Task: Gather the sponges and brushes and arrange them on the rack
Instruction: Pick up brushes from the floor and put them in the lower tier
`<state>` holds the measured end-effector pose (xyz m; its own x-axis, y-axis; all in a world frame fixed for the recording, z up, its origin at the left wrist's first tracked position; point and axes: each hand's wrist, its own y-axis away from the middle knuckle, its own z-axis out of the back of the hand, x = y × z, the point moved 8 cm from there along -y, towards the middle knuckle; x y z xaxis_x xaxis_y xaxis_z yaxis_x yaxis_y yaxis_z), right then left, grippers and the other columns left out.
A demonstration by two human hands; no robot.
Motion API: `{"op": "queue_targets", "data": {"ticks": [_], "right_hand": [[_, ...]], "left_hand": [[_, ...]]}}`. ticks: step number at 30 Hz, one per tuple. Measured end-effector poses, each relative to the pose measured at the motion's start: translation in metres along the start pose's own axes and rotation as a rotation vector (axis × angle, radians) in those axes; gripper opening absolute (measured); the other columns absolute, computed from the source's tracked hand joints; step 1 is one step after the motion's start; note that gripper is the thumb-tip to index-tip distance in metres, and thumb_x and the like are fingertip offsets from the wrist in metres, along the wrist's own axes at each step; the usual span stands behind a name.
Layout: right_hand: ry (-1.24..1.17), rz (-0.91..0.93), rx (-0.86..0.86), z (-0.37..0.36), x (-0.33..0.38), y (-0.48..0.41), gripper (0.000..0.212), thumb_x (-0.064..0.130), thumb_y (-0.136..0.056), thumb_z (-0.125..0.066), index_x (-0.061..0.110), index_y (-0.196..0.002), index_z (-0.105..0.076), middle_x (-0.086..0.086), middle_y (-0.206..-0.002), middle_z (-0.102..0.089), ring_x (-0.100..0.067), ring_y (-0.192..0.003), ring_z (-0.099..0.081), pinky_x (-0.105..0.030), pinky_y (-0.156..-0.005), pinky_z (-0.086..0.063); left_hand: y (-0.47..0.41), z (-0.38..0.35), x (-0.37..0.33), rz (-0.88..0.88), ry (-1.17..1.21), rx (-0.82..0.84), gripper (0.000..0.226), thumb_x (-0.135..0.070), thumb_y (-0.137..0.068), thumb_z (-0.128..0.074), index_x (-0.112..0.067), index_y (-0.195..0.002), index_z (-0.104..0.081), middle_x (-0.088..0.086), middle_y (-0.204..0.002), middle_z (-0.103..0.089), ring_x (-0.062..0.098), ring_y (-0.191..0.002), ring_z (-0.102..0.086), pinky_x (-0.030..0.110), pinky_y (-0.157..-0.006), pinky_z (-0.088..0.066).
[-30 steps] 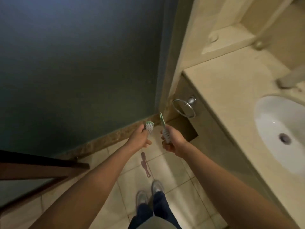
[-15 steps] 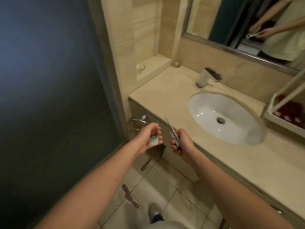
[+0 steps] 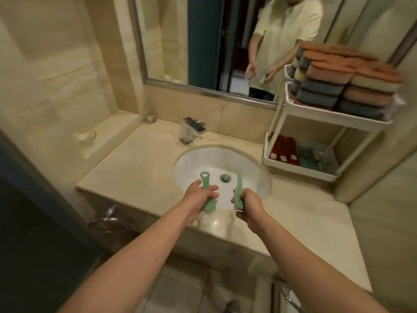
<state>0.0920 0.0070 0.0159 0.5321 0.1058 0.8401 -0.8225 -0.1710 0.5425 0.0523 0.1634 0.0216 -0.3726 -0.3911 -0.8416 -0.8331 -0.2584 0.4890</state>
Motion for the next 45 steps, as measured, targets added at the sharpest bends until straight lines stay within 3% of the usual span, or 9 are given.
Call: {"op": "queue_targets", "data": {"ticks": [4, 8, 12, 25, 27, 31, 34, 39, 45], "right_hand": [[-0.022, 0.022, -0.076, 0.057, 0.028, -0.041, 0.02, 0.009, -0.083, -0.035, 0.015, -0.087, -0.053, -0.007, -0.077, -0.056, -0.016, -0.059, -0.048, -0.026, -0.053, -0.035], [-0.038, 0.045, -0.157, 0.112, 0.05, -0.072, 0.02, 0.014, -0.088, -0.038, 0.013, -0.093, -0.058, -0.007, -0.078, -0.056, -0.016, -0.062, -0.049, -0.026, -0.052, -0.04], [-0.082, 0.051, -0.249, 0.161, 0.063, -0.089, 0.018, 0.016, -0.09, -0.041, 0.015, -0.092, -0.059, -0.007, -0.08, -0.053, -0.018, -0.069, -0.047, -0.028, -0.055, -0.042], [-0.042, 0.127, -0.415, 0.269, 0.109, -0.13, 0.024, 0.009, -0.093, -0.048, 0.019, -0.112, -0.06, -0.002, -0.096, -0.066, -0.018, -0.085, -0.062, -0.027, -0.062, -0.048], [0.029, 0.155, -0.467, 0.283, 0.121, -0.139, 0.028, 0.006, -0.092, -0.051, 0.017, -0.116, -0.061, 0.0, -0.095, -0.067, -0.017, -0.084, -0.063, -0.028, -0.062, -0.052], [0.281, 0.167, -0.616, 0.31, 0.139, -0.153, 0.034, 0.009, -0.091, -0.055, 0.01, -0.124, -0.062, -0.008, -0.114, -0.068, -0.027, -0.103, -0.063, -0.041, -0.091, -0.053], [0.408, 0.172, -0.703, 0.322, 0.144, -0.163, 0.026, 0.012, -0.093, -0.055, 0.012, -0.117, -0.065, -0.009, -0.111, -0.069, -0.028, -0.1, -0.063, -0.034, -0.084, -0.052], [0.587, 0.116, -0.77, 0.328, 0.147, -0.187, 0.028, 0.009, -0.09, -0.057, 0.016, -0.116, -0.065, -0.009, -0.107, -0.068, -0.03, -0.101, -0.063, -0.035, -0.083, -0.051], [0.859, 0.069, -0.71, 0.328, 0.151, -0.223, 0.023, 0.016, -0.093, -0.056, 0.015, -0.114, -0.065, -0.01, -0.114, -0.066, -0.029, -0.107, -0.062, -0.035, -0.092, -0.051]], "left_hand": [[-0.037, -0.072, -0.012, -0.02, -0.127, 0.094, 0.042, -0.001, -0.091, -0.056, -0.009, -0.131, -0.052, 0.009, -0.105, -0.07, 0.016, -0.073, -0.064, 0.024, -0.057, -0.052], [-0.068, -0.135, -0.018, -0.037, -0.236, 0.114, 0.033, -0.007, -0.091, -0.054, -0.021, -0.121, -0.049, 0.008, -0.097, -0.071, 0.016, -0.07, -0.06, 0.025, -0.056, -0.049], [-0.09, -0.189, -0.02, -0.044, -0.291, 0.155, 0.017, -0.006, -0.093, -0.047, -0.019, -0.091, -0.057, 0.003, -0.078, -0.066, 0.012, -0.057, -0.057, 0.022, -0.048, -0.049], [-0.149, -0.314, -0.018, 0.071, -0.285, 0.289, 0.028, -0.009, -0.092, -0.055, -0.014, -0.12, -0.055, 0.007, -0.095, -0.067, 0.016, -0.071, -0.062, 0.031, -0.065, -0.053], [-0.159, -0.329, -0.02, 0.075, -0.285, 0.319, 0.029, -0.007, -0.092, -0.055, -0.012, -0.12, -0.056, 0.009, -0.097, -0.068, 0.017, -0.071, -0.063, 0.031, -0.064, -0.053], [-0.177, -0.352, -0.025, 0.094, -0.289, 0.356, 0.033, -0.008, -0.094, -0.053, -0.015, -0.126, -0.052, 0.007, -0.102, -0.067, 0.016, -0.077, -0.066, 0.027, -0.06, -0.054], [-0.193, -0.363, -0.025, 0.114, -0.305, 0.36, 0.041, -0.011, -0.096, -0.052, -0.016, -0.136, -0.045, 0.007, -0.107, -0.065, 0.017, -0.081, -0.066, 0.028, -0.061, -0.052], [-0.222, -0.375, -0.026, 0.065, -0.304, 0.319, 0.029, -0.015, -0.096, -0.052, -0.021, -0.125, -0.052, 0.002, -0.101, -0.065, 0.018, -0.082, -0.065, 0.027, -0.063, -0.054], [-0.244, -0.377, -0.026, 0.026, -0.272, 0.301, 0.014, -0.014, -0.096, -0.053, -0.026, -0.101, -0.056, 0.002, -0.091, -0.067, 0.014, -0.065, -0.064, 0.025, -0.054, -0.053]]}}
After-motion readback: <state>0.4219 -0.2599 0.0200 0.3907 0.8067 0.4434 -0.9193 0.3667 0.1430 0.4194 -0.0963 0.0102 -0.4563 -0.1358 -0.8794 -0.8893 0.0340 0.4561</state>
